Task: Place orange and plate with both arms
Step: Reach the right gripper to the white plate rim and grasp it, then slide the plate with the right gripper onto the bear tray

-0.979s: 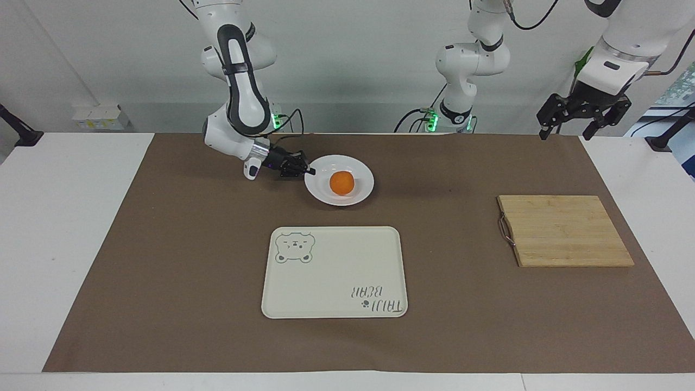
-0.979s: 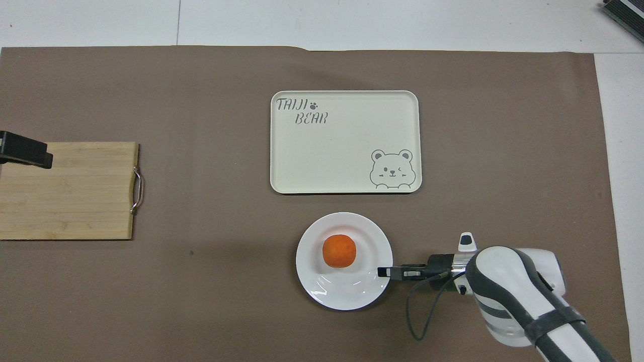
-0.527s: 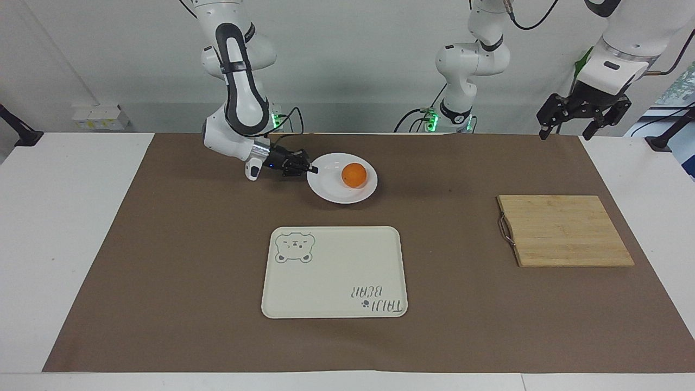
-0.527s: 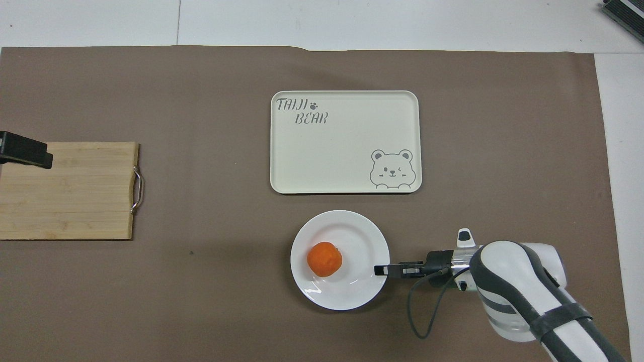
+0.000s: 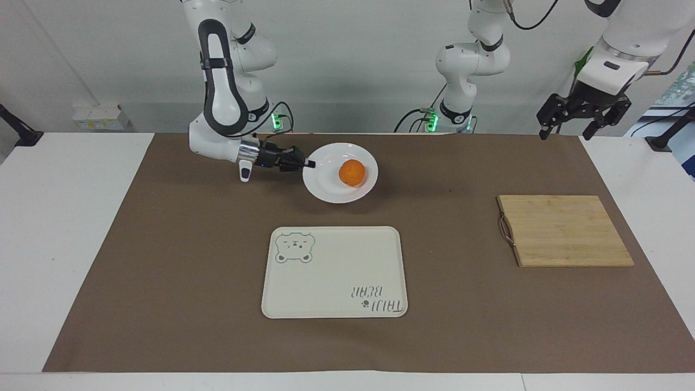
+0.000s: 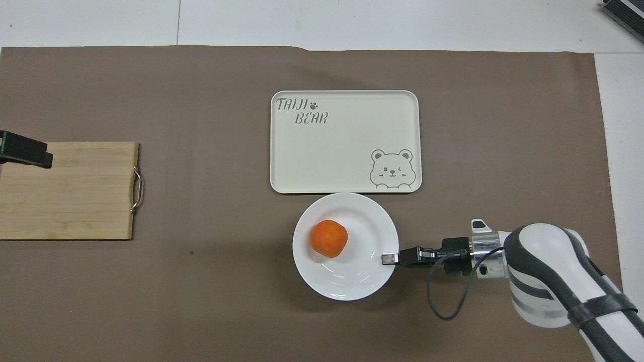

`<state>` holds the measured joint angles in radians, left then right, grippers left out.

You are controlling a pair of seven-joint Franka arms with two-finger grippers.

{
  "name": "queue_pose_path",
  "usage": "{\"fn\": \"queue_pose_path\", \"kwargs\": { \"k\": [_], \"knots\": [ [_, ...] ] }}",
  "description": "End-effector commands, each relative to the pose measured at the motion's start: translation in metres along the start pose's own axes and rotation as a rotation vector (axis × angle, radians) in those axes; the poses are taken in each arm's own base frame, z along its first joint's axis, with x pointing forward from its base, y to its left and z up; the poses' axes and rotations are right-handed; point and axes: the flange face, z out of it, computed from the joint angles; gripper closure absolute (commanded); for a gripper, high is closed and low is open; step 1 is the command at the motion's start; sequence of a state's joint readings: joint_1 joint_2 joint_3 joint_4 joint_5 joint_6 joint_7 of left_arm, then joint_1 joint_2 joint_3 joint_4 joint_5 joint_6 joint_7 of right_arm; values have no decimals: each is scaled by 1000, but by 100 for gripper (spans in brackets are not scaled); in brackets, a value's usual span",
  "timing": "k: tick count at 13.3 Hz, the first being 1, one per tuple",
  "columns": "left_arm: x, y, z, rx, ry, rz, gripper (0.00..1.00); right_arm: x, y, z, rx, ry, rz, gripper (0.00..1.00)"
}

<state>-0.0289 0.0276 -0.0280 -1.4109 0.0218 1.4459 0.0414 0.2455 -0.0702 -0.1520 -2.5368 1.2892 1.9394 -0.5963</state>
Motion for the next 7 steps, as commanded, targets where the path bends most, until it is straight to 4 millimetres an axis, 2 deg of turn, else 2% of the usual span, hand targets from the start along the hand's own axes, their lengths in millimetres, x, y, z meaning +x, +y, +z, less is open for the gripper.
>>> {"fn": "queue_pose_path", "kwargs": {
  "k": [1,4,7],
  "knots": [
    [-9,-1,-1,-6,-7,-10,0,18,-24,-21,-13,-4,20,100],
    [-9,-1,-1,-8,-7,-11,0,50,-31,-38,-41,25,57,100],
    [-9,-1,-1,-8,-7,-10,0,92,-53,-47,-47,59,129,100]
  ]
}}
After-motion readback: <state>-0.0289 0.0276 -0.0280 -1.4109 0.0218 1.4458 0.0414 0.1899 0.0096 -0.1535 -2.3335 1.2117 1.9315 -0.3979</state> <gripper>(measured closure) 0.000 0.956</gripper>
